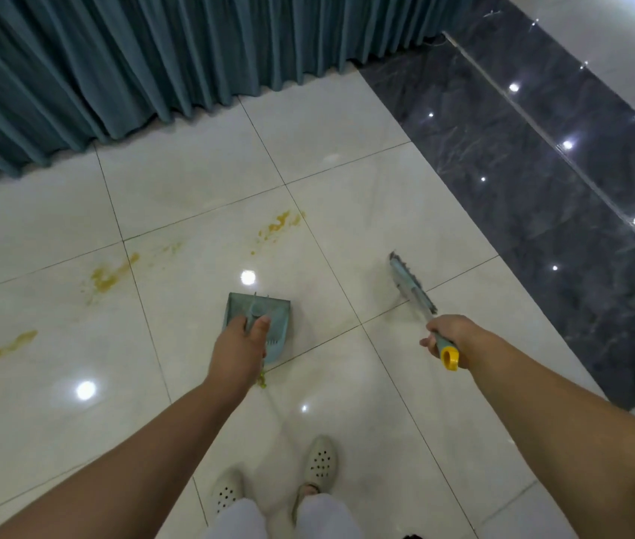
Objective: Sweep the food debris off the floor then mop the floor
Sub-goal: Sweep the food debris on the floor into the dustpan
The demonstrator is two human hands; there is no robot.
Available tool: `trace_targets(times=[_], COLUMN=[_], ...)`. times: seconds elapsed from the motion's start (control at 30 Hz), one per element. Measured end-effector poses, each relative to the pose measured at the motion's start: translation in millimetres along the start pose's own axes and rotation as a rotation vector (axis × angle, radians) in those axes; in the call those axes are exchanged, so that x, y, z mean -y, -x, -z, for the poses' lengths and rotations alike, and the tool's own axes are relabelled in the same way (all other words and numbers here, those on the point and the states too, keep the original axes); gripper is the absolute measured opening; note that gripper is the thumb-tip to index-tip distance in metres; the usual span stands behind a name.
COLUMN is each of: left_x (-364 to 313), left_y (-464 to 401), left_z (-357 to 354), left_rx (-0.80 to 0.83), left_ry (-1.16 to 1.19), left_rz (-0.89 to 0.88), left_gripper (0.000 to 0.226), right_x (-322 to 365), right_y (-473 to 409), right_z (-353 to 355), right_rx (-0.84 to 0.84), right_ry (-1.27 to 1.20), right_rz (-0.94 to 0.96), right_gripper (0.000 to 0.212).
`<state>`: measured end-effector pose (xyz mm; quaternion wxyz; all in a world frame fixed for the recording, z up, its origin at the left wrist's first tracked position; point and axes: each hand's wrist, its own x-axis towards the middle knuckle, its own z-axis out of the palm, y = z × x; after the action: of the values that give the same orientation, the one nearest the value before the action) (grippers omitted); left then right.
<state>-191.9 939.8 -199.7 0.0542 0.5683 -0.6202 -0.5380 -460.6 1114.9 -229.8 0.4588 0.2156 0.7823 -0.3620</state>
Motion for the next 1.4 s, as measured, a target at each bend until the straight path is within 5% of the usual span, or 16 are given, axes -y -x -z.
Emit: trace_targets(times=[0.33,0.63,0.9,1.4], left_x=[-30.0,-39.1,-30.4,30.9], left_y=[9.6,16.3,22.4,33.8], left_z=[-50.0,-67.0,-57.8,19.2], left_rx=[0.031,-0.017,-0.054,-0.153], left_ry=[0.047,-0.027,-0.052,0.046], left_rz=[-0.003,-0.042,-0.045,0.019], left_gripper=[0.028,0.035,0.037,0.032], right_x=[-1.6,-6.4,6.2,-4.2], right_y=[-24.6,19.9,33.6,35.8], right_z=[26.9,19.4,28.2,-35.5], right_rx=[0.139,0.331,0.274,0.268], right_ry=[-0.065,0.055,0.23,0.186], right_rz=[-0.109,-0.18,-0.134,-0.041], right_gripper=[0.037,0.007,0.008,0.014])
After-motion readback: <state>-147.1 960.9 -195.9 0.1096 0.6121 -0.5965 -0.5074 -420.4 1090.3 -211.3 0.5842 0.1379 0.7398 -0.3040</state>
